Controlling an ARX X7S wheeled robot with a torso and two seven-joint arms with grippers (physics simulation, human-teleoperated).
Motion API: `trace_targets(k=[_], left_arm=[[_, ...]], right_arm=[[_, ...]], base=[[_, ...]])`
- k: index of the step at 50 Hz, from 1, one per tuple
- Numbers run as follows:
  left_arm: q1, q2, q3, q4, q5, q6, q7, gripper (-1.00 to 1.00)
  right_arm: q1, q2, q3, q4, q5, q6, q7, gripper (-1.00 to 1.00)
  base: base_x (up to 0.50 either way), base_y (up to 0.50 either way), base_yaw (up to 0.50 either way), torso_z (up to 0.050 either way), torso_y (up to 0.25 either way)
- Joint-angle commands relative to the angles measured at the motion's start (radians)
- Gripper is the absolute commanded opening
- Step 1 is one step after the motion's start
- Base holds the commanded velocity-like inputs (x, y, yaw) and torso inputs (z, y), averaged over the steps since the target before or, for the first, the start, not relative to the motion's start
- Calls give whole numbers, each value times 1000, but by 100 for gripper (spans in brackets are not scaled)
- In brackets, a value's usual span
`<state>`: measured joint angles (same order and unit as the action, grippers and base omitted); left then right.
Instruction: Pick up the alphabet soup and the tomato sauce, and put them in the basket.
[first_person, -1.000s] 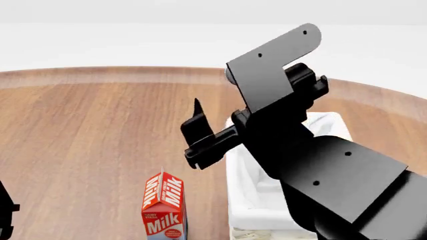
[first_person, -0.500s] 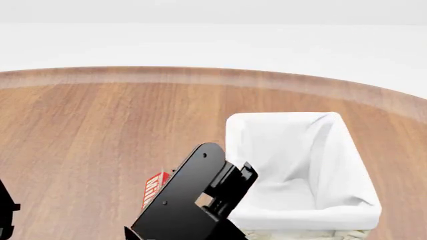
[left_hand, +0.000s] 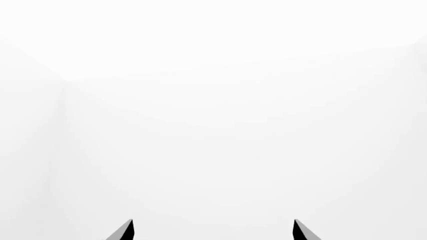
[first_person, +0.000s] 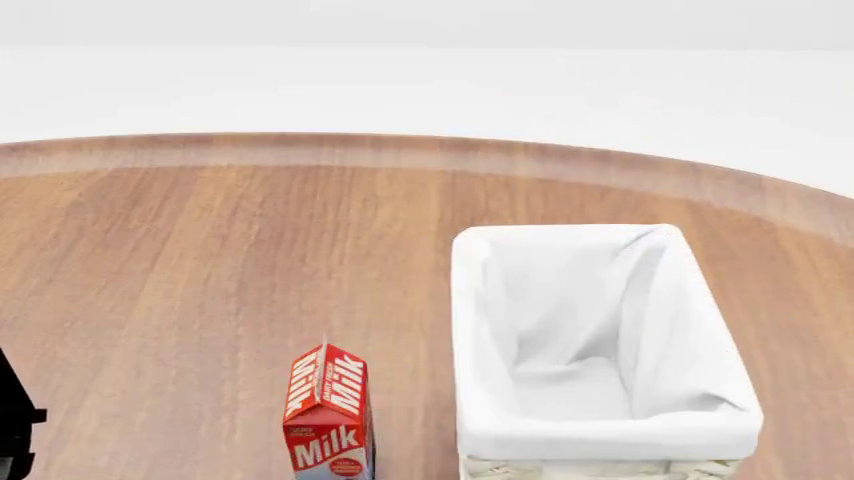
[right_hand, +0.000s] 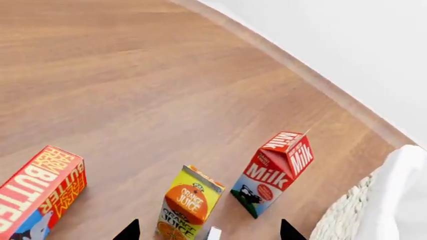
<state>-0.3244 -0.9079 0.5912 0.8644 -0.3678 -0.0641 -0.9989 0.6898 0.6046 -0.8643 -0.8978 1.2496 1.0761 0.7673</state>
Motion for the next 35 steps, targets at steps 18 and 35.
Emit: trace_targets(k=[18,35], left_arm=[[-4,3,-2,11,-2,-13,0,100],[-10,8,0,13,0,-21,5,100]], right_arm=[[-192,31,-35,-6,161,3,299,100],[-219,49,-71,1,230,12,368,100]], base=[[0,0,0,0,0],[0,0,0,0,0]])
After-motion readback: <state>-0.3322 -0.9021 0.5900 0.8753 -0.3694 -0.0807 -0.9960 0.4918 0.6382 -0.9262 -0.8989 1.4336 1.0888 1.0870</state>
